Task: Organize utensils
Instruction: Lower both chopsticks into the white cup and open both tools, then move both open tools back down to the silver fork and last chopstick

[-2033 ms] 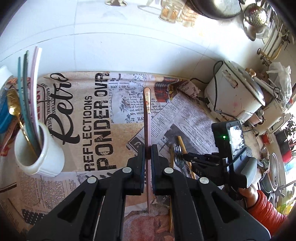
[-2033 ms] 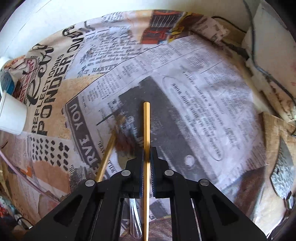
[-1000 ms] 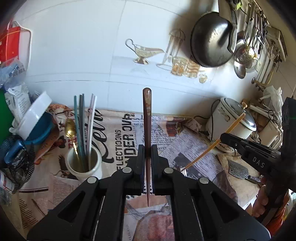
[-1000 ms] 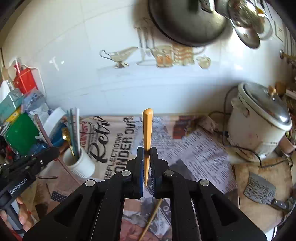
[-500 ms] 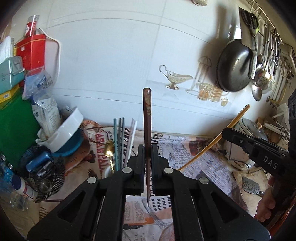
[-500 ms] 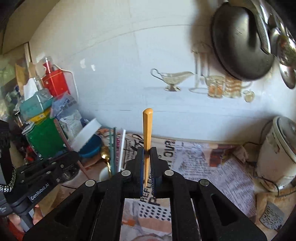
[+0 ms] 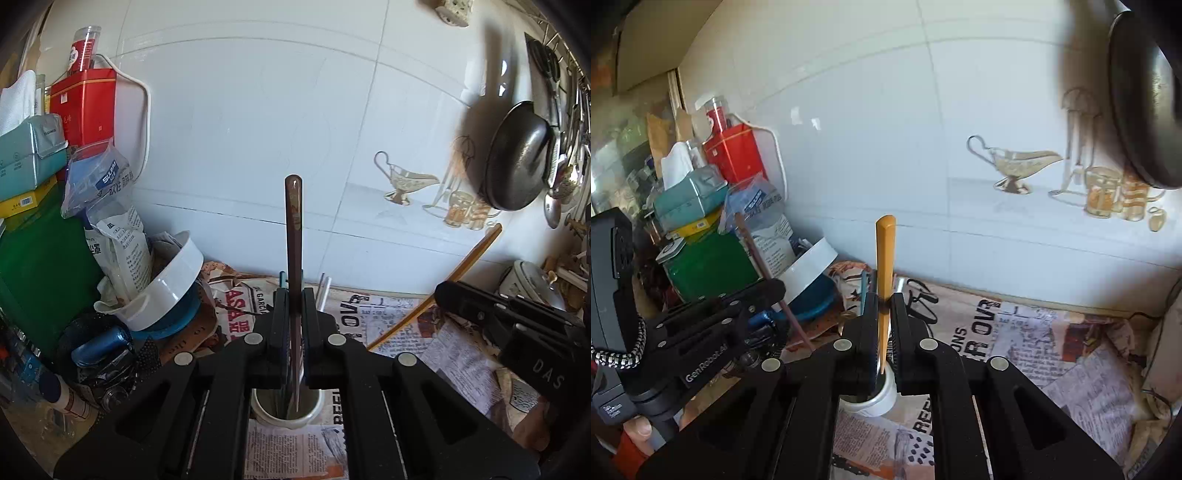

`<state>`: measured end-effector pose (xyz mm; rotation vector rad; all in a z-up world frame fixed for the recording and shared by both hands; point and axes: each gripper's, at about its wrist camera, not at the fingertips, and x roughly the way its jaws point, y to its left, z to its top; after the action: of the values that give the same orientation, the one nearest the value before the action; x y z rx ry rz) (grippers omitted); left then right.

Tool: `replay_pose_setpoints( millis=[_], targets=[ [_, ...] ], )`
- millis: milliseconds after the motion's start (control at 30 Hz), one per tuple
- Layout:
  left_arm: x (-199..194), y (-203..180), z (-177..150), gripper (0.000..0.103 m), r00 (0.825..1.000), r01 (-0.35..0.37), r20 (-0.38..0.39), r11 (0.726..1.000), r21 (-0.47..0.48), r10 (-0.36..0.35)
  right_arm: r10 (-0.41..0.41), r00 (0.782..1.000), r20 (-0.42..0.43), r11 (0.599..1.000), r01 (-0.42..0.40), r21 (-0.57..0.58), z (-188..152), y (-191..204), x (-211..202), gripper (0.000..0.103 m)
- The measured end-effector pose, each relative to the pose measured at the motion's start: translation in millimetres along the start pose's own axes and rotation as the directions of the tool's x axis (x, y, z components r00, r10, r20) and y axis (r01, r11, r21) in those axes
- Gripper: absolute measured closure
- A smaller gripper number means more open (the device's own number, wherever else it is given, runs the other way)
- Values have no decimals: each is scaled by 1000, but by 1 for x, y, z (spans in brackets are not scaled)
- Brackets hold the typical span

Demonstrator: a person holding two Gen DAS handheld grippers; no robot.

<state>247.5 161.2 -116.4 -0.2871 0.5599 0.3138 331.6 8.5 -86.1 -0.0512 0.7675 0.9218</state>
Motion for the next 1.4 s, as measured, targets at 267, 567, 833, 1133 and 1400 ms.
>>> replay_pose_setpoints(
  millis=[267,567,833,1133,1400],
  targets=[
    [44,16,-12,99,995,-41,-89,999,-7,40,37,992,-124,999,-40,-21,-15,8,44,97],
    [81,29,-36,99,973,-55,-225,998,-26,48,36,967,-251,999,-40,-13,-30,9,86,97],
    [84,29,-36,98,967,-74,-244,997,-3,71,29,954,-300,1000,-25,16,-30,5,102,97],
    [58,21,-29,87,977,-85,-195,996,35,90,-22,965,-263,1000,23,2,-28,0,77,75],
    [17,-1,-22,55,990,-74,-117,995,63,81,-88,983,-164,996,88,-6,-25,-9,30,62]
  ],
)
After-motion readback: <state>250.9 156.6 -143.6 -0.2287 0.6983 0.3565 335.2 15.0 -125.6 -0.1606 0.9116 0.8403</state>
